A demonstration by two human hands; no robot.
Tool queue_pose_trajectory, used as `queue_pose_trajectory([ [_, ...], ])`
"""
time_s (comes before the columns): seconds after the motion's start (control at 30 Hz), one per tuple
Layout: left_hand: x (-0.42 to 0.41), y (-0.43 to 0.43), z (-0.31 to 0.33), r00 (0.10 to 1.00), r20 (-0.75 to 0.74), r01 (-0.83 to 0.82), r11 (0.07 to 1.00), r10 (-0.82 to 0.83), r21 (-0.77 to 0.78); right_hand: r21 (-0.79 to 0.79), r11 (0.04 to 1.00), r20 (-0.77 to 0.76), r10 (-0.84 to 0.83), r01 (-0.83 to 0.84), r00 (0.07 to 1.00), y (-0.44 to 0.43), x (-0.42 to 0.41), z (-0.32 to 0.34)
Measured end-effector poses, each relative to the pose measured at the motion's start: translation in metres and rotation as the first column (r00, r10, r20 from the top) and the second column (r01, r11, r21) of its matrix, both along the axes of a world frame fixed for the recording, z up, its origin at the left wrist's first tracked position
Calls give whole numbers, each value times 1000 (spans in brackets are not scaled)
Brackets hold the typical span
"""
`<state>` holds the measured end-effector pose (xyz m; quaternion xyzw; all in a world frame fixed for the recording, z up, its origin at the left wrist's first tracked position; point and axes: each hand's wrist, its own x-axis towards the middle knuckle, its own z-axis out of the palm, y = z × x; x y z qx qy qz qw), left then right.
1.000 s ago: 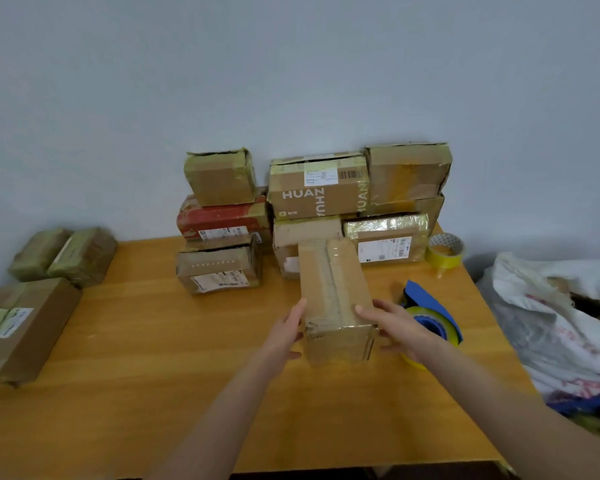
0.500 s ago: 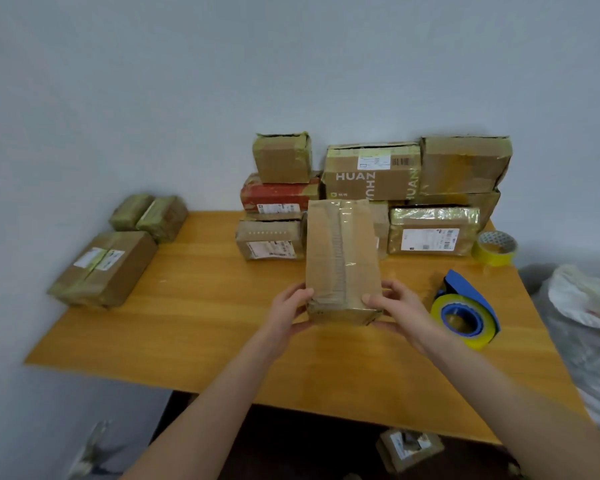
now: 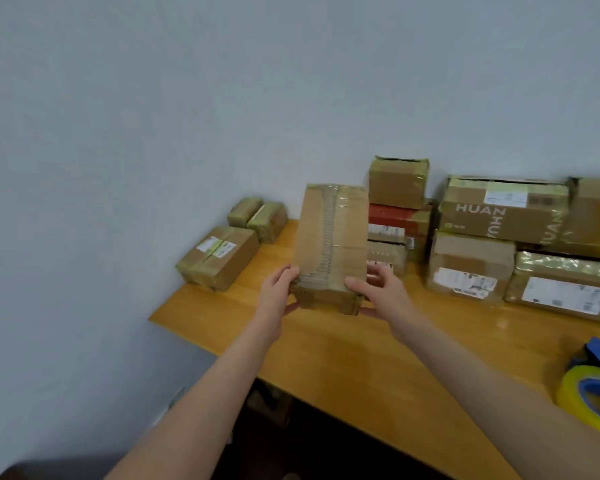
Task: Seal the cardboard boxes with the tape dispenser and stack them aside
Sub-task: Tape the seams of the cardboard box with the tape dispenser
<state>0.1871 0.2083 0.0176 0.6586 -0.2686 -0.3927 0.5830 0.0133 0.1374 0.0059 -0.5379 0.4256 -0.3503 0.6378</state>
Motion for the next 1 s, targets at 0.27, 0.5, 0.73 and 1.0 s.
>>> queue_pose_trajectory([
  [0.27,160,-61,-3,997,49,-66,996,64,52,17,1000,-20,16,-15,1000,-64,168,-6],
  [0.5,327,-138,-2,996,91,-9,992,-3,128,82,994,-91,-62,70,994,-130,338,-10],
  [0.73,429,-196,17,852,517,-17,984,-79,179,121,986,-38,-106,110,994,-167,438,0],
  [1.0,481,-179,26,349,848,-170,863,-400,477,187,978,-118,-75,96,990,-142,500,-23],
])
